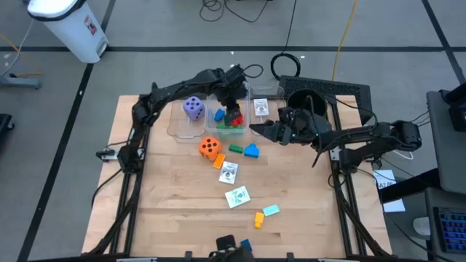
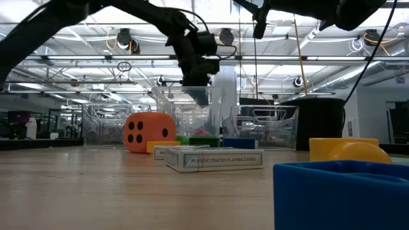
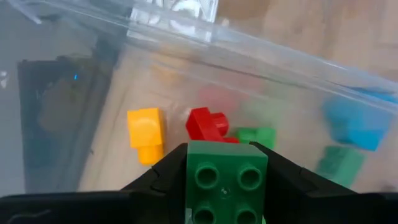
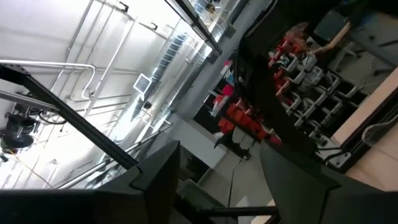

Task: Pick & Place Toys
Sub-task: Put the green four stud game piece into the middle transparent bin

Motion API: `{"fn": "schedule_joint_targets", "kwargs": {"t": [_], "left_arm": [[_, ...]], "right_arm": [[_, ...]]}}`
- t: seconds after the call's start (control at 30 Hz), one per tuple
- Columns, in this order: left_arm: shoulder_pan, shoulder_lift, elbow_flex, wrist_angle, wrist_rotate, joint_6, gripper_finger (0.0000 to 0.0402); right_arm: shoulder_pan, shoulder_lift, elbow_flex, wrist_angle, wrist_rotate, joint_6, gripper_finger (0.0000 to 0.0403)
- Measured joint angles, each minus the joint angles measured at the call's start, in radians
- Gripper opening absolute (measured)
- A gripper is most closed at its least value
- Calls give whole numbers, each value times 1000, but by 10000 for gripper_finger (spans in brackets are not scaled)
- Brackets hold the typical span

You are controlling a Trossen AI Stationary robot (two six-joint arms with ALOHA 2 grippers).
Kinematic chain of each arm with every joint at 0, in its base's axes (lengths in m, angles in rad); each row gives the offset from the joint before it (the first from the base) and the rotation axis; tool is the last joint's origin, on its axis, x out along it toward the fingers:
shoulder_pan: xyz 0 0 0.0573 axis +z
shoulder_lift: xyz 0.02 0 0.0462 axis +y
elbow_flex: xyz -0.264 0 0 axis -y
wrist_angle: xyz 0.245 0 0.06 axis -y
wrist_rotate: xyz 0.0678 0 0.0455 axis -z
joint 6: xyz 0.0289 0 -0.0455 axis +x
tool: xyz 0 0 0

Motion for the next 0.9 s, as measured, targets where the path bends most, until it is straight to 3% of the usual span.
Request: {"fn": "schedule_joint_targets", "kwargs": {"t": [0.37,0.9], "left_arm": [[26,104,53,-88,-12,50,144],[15,106,-15,-58,-31,72,147]], "right_arm": [[-10,-69,0,-67,5,-55,215],[-10,-70,-23,-148,58,-55,215]]}}
